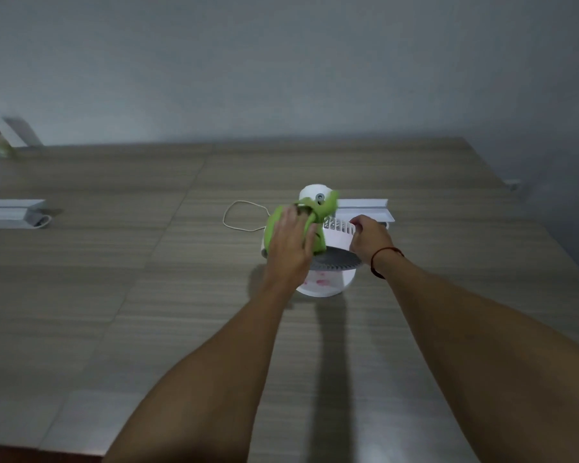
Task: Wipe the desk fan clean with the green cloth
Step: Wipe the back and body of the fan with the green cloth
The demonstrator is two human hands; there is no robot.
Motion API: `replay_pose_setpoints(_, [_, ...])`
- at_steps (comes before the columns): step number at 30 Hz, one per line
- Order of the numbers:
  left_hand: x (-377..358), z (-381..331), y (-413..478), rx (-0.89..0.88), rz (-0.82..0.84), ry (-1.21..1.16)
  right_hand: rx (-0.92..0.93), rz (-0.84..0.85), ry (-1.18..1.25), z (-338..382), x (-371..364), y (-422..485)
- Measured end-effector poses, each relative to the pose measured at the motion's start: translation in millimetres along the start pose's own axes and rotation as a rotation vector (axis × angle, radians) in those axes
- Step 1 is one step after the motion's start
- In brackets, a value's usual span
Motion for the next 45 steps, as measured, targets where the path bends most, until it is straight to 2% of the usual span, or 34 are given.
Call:
replay_pose_setpoints(2, [-5, -10, 3, -0.073, 0.032, 0.092, -0.002, 0.000, 0.003, -2, -1, -1])
replay_pose_setpoints(4, [-4, -5, 7, -0.055, 0.003, 0.094, 0.008, -0.003, 0.016, -5, -1, -1])
replay_pose_setpoints(7, [-1, 22, 12, 0.089, -0.051, -0.104, 0.013, -0.023, 0.077, -9, 1, -2])
replay_pose_setpoints(9, [-5, 45, 14, 0.246, -0.051, -0.310, 0.007, -0.037, 0.110, -12, 1, -3])
replay_pose_setpoints(13, [-23, 108, 12, 0.815, 0.042, -0.552, -0.078, 0.005, 0.111, -7, 3, 0])
replay_pose_setpoints(15, [-14, 103, 9, 0.874, 0.059, -0.550, -0.122, 0.031, 0.092, 5, 5, 6])
replay_pose_setpoints(17, [-3, 85, 11, 0.791, 0.027, -0.501, -0.126, 0.046, 0.082, 19, 1, 13])
replay_pose_setpoints(21, [12, 46, 12, 0.459, -0.042, -0.351, -0.081, 0.090, -0.017, 35, -24, 11])
replay_pose_setpoints(23, [13, 29, 13, 0.259, -0.064, -0.300, -0.047, 0.029, -0.068, 36, -26, 11])
replay_pose_setpoints(26, [3, 12, 18, 0.022, 0.011, -0.162, -0.019, -0.043, -0.104, 32, -25, 15])
replay_pose_setpoints(29, [-7, 31, 21, 0.038, -0.023, -0.164, 0.013, -0.053, -0.117, 28, -28, 19])
replay_pose_setpoints(31, [-10, 55, 18, 0.185, -0.080, -0.323, 0.023, -0.065, -0.124, 28, -31, 19])
replay_pose_setpoints(33, [-13, 77, 16, 0.419, -0.066, -0.431, 0.014, -0.090, -0.109, 28, -32, 19])
replay_pose_setpoints(35, [-12, 86, 13, 0.601, -0.034, -0.409, -0.004, -0.104, -0.089, 29, -32, 20])
replay_pose_setpoints(36, [-9, 83, 12, 0.609, -0.043, -0.390, -0.011, -0.106, -0.084, 29, -32, 20])
replay_pose_setpoints(38, [-3, 69, 13, 0.517, -0.087, -0.377, -0.022, -0.110, -0.080, 30, -32, 21])
replay_pose_setpoints(40, [-2, 48, 16, 0.347, -0.120, -0.334, -0.027, -0.115, -0.081, 30, -33, 21])
replay_pose_setpoints(43, [-6, 24, 20, 0.148, -0.096, -0.145, -0.035, -0.108, -0.070, 29, -34, 19])
replay_pose_setpoints(45, [-7, 22, 22, 0.093, -0.064, -0.100, -0.031, -0.097, -0.054, 27, -33, 18])
Point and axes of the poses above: each hand's wrist, its own y-axis towards the middle knuckle, its own x-axis out of the back of the hand, z = x × y, the point moved 5 cm from there along y, towards the middle knuckle, and after that the axes turned 4 degrees about x, right-handed, at the moved point
